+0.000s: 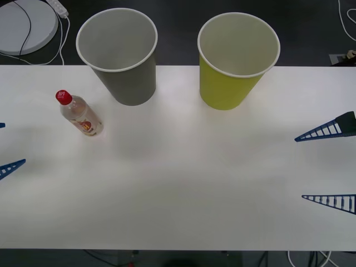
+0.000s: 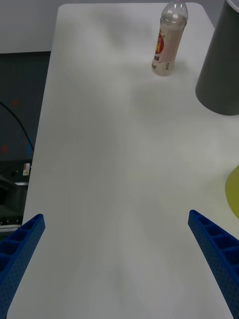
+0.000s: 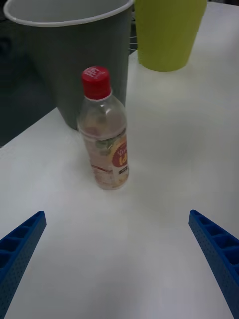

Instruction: Put the can into the green bin and the plastic bottle into the gray bin

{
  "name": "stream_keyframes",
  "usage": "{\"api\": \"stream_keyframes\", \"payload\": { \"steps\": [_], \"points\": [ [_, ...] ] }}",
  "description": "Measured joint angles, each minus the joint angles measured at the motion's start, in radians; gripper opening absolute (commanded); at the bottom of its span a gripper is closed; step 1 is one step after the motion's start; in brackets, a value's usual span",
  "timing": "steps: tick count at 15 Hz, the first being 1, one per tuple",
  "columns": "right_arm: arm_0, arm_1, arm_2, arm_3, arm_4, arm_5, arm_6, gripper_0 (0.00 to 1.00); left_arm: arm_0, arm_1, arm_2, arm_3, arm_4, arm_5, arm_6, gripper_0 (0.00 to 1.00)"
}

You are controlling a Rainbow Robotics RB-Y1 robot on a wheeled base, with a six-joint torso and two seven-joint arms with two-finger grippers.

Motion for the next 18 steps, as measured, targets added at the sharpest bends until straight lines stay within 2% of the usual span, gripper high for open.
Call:
{"api": "stream_keyframes", "payload": {
  "steps": [4, 10, 18],
  "points": [
    [0.0, 0.0, 0.0, 0.0, 0.0, 0.0, 0.0, 1.0, 0.001, -0.037, 0.0, 0.058, 0.08, 0.005, -0.053, 1.0],
    [0.0, 0.0, 0.0, 0.0, 0.0, 0.0, 0.0, 1.0, -0.003, -0.122, 0.0, 0.084, 0.09, 0.038, -0.119, 1.0],
    [0.0, 0.0, 0.0, 0.0, 0.0, 0.0, 0.0, 1.0, -0.075, -0.24, -0.001, 0.084, -0.067, 0.07, -0.105, 1.0]
  ]
}}
